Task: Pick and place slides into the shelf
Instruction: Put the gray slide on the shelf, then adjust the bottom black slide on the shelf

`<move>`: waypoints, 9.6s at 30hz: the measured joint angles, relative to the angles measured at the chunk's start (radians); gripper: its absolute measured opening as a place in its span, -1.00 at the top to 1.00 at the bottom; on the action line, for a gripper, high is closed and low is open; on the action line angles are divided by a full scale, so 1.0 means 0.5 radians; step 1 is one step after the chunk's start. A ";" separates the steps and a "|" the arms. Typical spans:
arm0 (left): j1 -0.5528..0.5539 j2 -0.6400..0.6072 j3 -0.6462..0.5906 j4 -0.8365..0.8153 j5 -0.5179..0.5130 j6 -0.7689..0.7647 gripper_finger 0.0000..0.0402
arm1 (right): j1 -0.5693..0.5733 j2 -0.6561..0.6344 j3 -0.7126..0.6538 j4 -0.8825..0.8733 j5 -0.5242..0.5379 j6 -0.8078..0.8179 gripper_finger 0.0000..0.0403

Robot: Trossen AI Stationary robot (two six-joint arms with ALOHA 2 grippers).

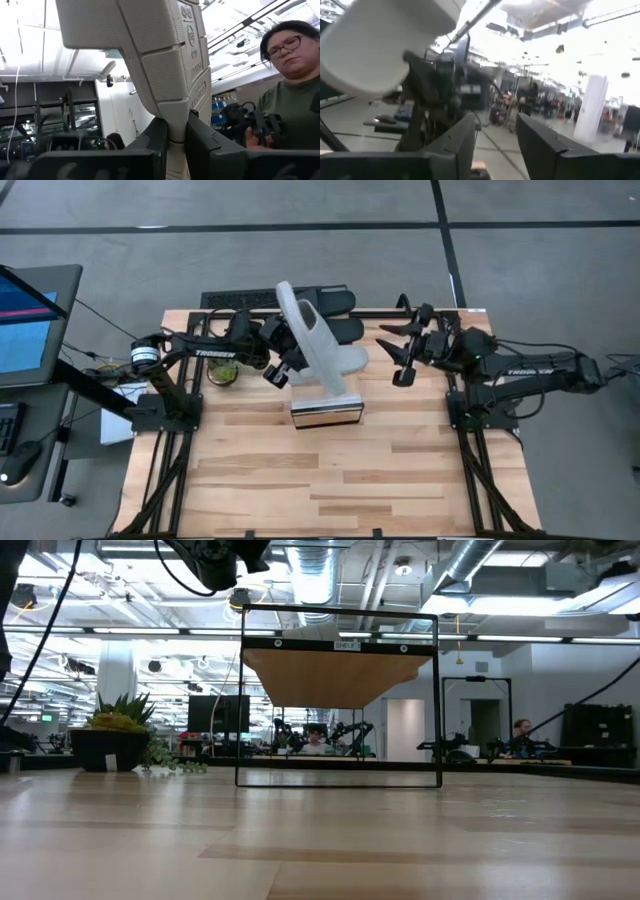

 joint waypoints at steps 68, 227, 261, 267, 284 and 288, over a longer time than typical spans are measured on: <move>-0.054 0.002 0.027 -0.139 -0.119 -0.548 0.34 | 0.379 1.033 1.572 -0.614 0.102 -0.934 1.00; 0.436 -0.977 0.036 -1.018 0.362 -0.807 -0.09 | -0.040 1.496 1.430 -1.955 -0.623 -1.982 0.67; 0.430 -0.977 0.036 -1.017 0.359 -0.812 -0.09 | -0.029 1.496 1.430 -2.001 -0.334 -1.777 -0.01; 0.430 -0.977 0.036 -1.018 0.359 -0.818 -0.09 | 0.002 1.478 1.430 -2.079 -0.253 -1.794 -0.08; 0.430 -0.977 0.036 -1.019 0.405 -0.839 -0.09 | 0.039 1.245 1.430 -1.978 0.056 -1.805 -0.08; 0.430 -0.978 0.036 -1.135 0.439 -0.844 -0.09 | 0.078 1.150 1.430 -1.839 0.231 -1.693 -0.08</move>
